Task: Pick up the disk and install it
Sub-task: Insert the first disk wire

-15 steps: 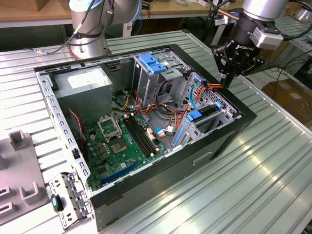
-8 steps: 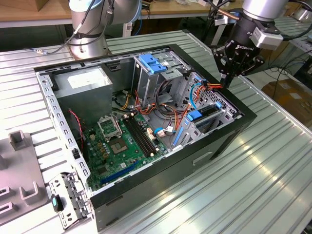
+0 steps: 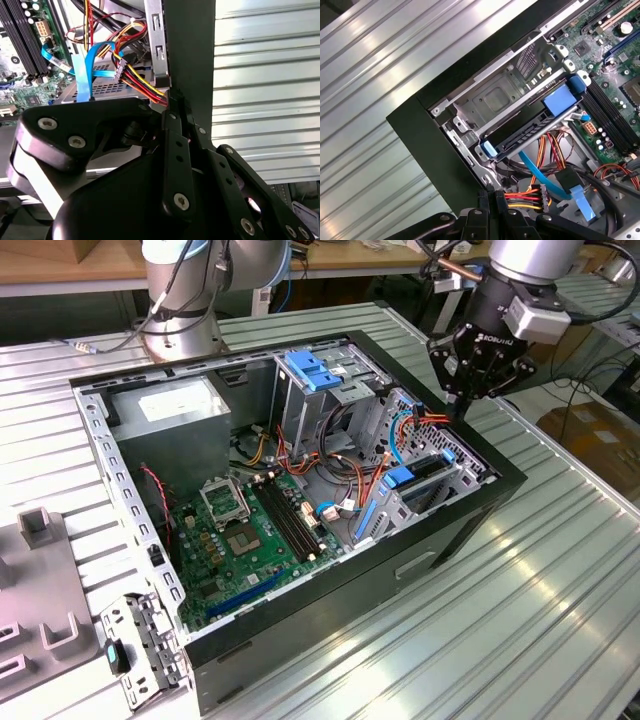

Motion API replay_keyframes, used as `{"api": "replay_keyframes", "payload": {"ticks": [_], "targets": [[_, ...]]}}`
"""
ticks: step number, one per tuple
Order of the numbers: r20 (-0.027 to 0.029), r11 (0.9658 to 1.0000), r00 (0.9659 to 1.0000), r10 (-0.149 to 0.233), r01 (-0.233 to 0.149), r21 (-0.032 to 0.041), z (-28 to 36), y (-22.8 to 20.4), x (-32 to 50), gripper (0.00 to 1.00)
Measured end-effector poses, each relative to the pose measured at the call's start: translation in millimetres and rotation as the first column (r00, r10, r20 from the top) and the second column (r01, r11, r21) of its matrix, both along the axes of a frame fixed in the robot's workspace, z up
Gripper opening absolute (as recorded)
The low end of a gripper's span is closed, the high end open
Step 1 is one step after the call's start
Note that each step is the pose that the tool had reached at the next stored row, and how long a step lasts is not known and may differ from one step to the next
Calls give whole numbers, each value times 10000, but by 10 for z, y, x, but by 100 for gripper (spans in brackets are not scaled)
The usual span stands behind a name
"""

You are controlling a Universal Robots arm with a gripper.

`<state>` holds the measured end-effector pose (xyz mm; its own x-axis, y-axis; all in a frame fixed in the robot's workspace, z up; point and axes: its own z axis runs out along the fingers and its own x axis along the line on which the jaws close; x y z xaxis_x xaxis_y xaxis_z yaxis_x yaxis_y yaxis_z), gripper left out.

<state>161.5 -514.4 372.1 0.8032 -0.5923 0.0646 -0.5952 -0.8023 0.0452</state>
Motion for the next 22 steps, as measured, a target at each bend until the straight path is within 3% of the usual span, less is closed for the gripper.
{"api": "replay_keyframes", "payload": {"ticks": [4, 6, 10, 15, 16, 18, 20, 22], "targets": [[1, 10000, 10000, -95, 95, 0, 0, -1, -51, 16], [0, 9983, 9983, -585, 585, 0, 0, 0, -52, 16], [1, 9922, 9922, -1243, 1243, -2, 0, 0, -52, 16], [1, 9797, 9797, -2005, 2005, -1, -2, 0, -52, 16], [0, 9766, 9766, -2152, 2152, -1, -3, 0, -52, 16], [1, 9627, 9627, -2706, 2706, 0, -4, 0, -51, 16], [0, 9458, 9458, -3249, 3249, 0, -6, 0, -51, 16], [1, 9327, 9327, -3607, 3607, -1, -6, 0, -52, 16]]}}
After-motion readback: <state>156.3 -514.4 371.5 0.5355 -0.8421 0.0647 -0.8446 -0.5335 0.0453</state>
